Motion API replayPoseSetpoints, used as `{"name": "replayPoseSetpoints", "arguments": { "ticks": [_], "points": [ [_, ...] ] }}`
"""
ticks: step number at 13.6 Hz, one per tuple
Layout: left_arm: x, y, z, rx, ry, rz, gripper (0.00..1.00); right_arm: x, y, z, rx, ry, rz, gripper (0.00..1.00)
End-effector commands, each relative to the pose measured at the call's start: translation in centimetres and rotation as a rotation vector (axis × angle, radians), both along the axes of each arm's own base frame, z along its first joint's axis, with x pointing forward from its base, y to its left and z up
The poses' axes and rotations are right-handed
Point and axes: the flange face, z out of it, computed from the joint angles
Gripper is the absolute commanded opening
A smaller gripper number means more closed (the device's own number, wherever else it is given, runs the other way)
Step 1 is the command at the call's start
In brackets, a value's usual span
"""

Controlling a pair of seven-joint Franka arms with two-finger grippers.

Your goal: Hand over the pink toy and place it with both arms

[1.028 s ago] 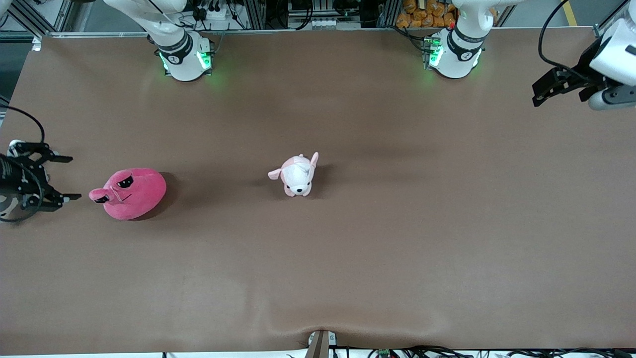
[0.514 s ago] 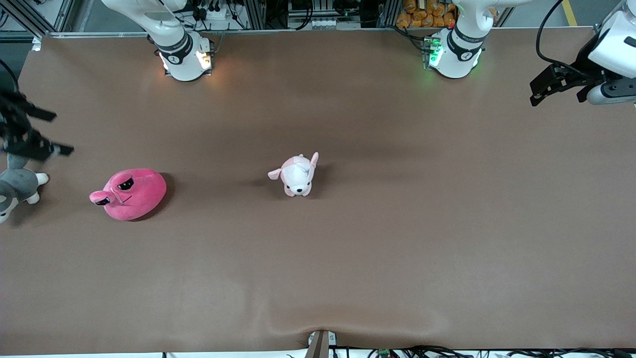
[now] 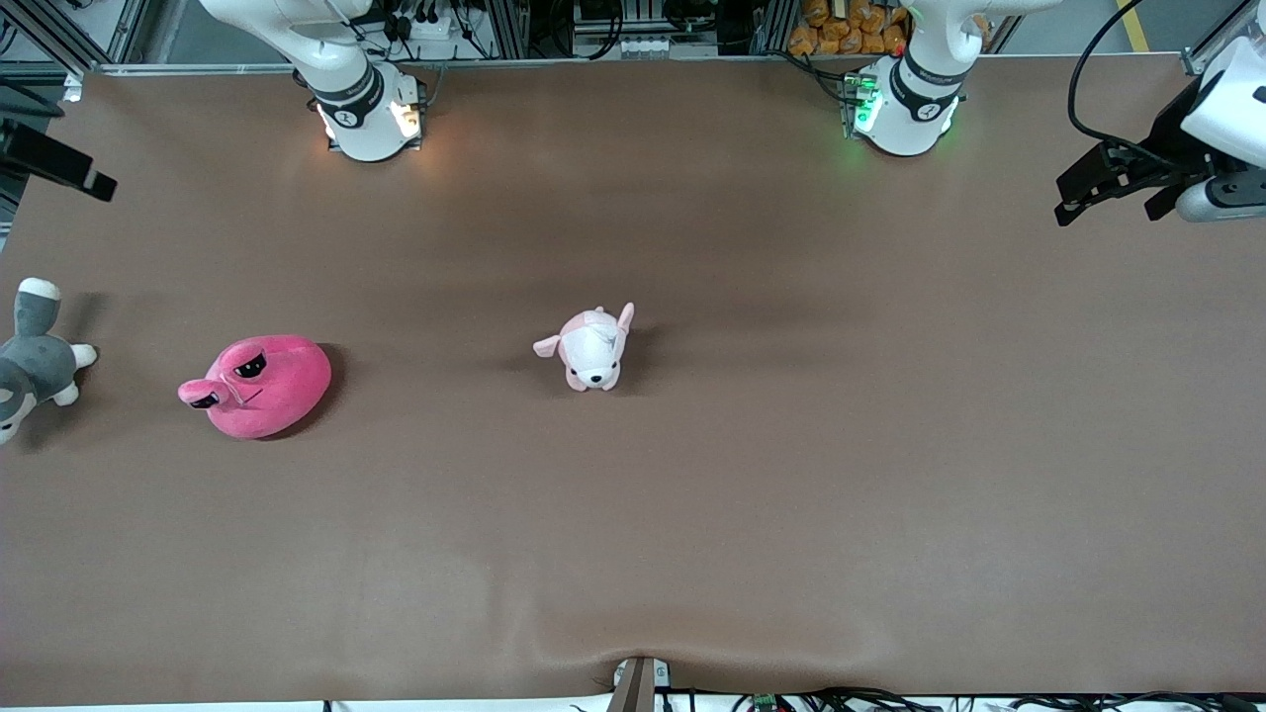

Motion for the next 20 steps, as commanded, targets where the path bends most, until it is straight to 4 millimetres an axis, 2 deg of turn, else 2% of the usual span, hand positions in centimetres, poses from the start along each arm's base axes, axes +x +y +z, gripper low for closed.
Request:
{"name": "replayPoseSetpoints", "arguments": {
  "ticks": [1, 2, 9, 13, 20],
  "points": [
    [-0.3, -0.3, 0.3, -0.004, -0.004, -0.043, 1.0, -1.3, 0.0, -0.4, -0.039, 0.01, 0.117, 1.0],
    [-0.3, 0.1, 0.5, -0.005, 0.0, -0.055, 1.0, -1.7, 0.0, -0.4, -0.042, 0.017, 0.121, 1.0],
    [-0.8, 1.0, 1.3, -0.007, 0.036, -0.045, 1.0, -6.2, -3.7, -2.0, -0.018, -0.082, 0.127, 1.0],
    [-0.9, 1.2, 2.7, 0.001, 0.063, -0.041, 1.0, -5.7, -4.1, -1.7, -0.036, -0.113, 0.241, 1.0],
    [-1.4, 1.4, 3.8, 0.0, 0.069, -0.035, 1.0, -5.7, -3.6, -1.6, -0.028, -0.114, 0.245, 1.0]
  ]
}}
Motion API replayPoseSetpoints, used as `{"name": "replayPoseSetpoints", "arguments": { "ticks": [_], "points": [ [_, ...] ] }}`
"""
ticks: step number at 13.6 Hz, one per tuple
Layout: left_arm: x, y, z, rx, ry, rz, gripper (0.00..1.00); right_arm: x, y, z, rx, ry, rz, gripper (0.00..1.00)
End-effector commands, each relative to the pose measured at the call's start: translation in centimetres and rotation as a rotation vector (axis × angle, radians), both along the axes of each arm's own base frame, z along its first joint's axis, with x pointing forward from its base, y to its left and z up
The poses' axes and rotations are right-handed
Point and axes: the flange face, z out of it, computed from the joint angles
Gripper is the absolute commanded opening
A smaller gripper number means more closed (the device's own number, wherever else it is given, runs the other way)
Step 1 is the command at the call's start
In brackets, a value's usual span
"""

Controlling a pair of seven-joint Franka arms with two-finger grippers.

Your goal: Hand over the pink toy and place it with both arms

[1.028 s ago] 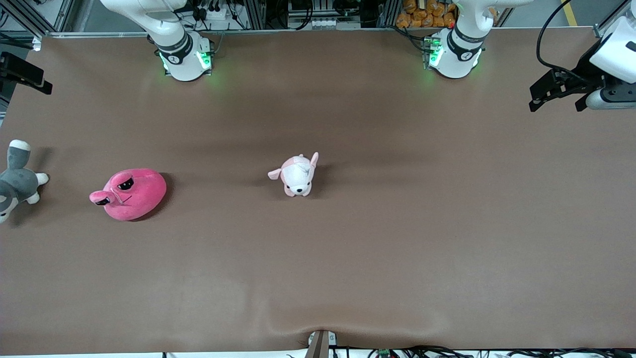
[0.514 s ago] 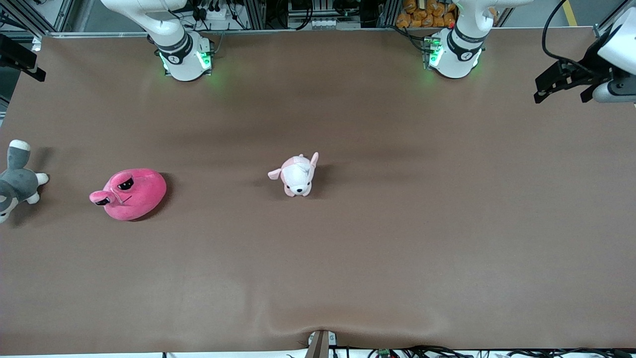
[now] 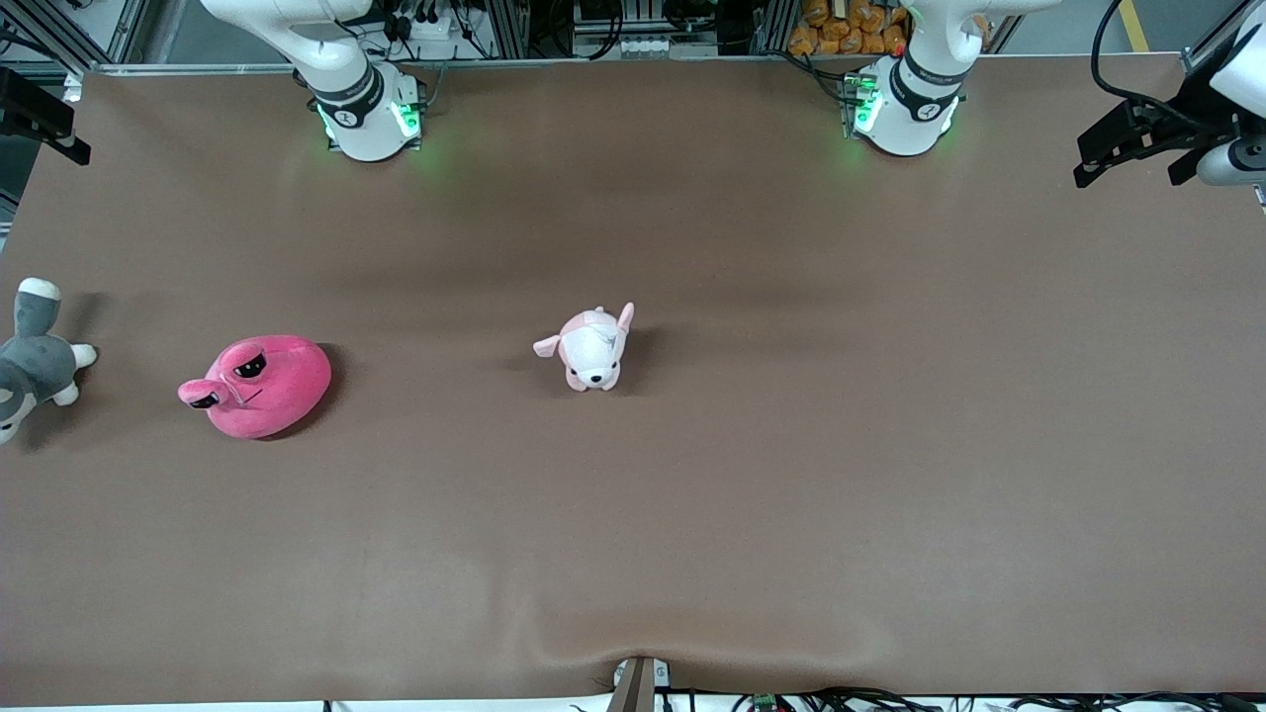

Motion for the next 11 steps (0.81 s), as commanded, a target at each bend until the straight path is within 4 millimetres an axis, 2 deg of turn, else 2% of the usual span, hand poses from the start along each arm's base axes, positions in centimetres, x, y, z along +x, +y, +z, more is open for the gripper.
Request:
{"name": "replayPoseSetpoints", "arguments": {
  "ticks": [1, 11],
  "points": [
    [0.03, 0.22, 1.47, -0.007, 0.001, -0.012, 1.0, -0.68, 0.09, 0.14, -0.009, -0.007, 0.017, 1.0],
    [-0.11, 0.16, 1.26, -0.006, 0.019, -0.002, 1.0, -0.24, 0.77, 0.45, -0.012, -0.018, 0.033, 1.0]
  ]
}}
